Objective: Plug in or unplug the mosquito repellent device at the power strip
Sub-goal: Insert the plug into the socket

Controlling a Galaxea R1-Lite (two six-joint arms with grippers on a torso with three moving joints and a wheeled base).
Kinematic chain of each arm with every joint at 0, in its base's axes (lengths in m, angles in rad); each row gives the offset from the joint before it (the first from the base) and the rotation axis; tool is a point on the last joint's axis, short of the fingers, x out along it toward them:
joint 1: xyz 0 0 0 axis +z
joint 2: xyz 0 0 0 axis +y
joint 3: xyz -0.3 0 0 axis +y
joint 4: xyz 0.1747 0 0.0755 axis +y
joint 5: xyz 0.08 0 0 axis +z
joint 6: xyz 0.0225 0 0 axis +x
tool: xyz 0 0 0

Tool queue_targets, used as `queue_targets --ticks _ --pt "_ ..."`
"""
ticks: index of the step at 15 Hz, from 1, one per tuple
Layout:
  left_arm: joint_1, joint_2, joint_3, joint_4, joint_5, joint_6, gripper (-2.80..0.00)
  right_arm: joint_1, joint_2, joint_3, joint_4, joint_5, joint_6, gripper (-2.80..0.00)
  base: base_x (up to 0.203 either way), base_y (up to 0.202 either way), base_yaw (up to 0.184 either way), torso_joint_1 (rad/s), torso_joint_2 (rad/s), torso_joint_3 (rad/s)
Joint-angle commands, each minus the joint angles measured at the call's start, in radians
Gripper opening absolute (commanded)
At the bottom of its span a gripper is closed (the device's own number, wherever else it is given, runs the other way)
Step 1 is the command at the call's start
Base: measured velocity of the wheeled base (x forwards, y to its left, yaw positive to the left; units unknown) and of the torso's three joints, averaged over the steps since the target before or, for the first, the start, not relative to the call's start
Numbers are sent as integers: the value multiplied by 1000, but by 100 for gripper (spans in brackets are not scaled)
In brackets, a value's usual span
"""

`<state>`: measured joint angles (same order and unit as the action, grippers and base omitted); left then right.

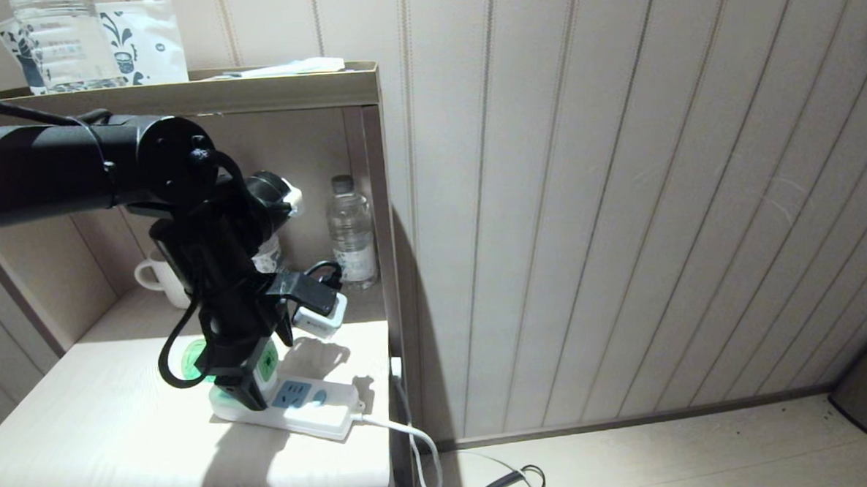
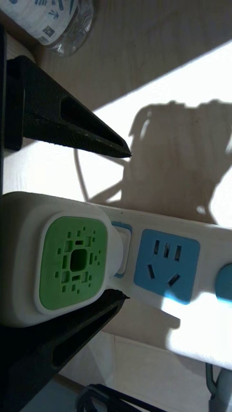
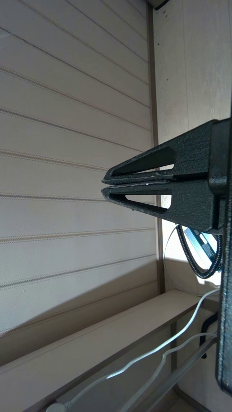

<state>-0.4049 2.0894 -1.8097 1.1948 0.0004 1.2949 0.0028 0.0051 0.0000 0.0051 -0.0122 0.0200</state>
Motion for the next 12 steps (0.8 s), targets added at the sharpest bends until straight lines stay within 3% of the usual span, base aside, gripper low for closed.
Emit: queue_targets --ticks 1,5,12 --pt "8 -7 -24 12 3 7 0 0 -1 0 1 0 0 -280 0 0 0 0 0 0" --pt "24 -35 -76 94 -22 0 0 0 -1 0 -1 0 1 -280 0 0 0 0 0 0" --pt "35 -76 -77 95 -20 4 0 0 -1 0 -1 0 0 -280 0 0 0 0 0 0"
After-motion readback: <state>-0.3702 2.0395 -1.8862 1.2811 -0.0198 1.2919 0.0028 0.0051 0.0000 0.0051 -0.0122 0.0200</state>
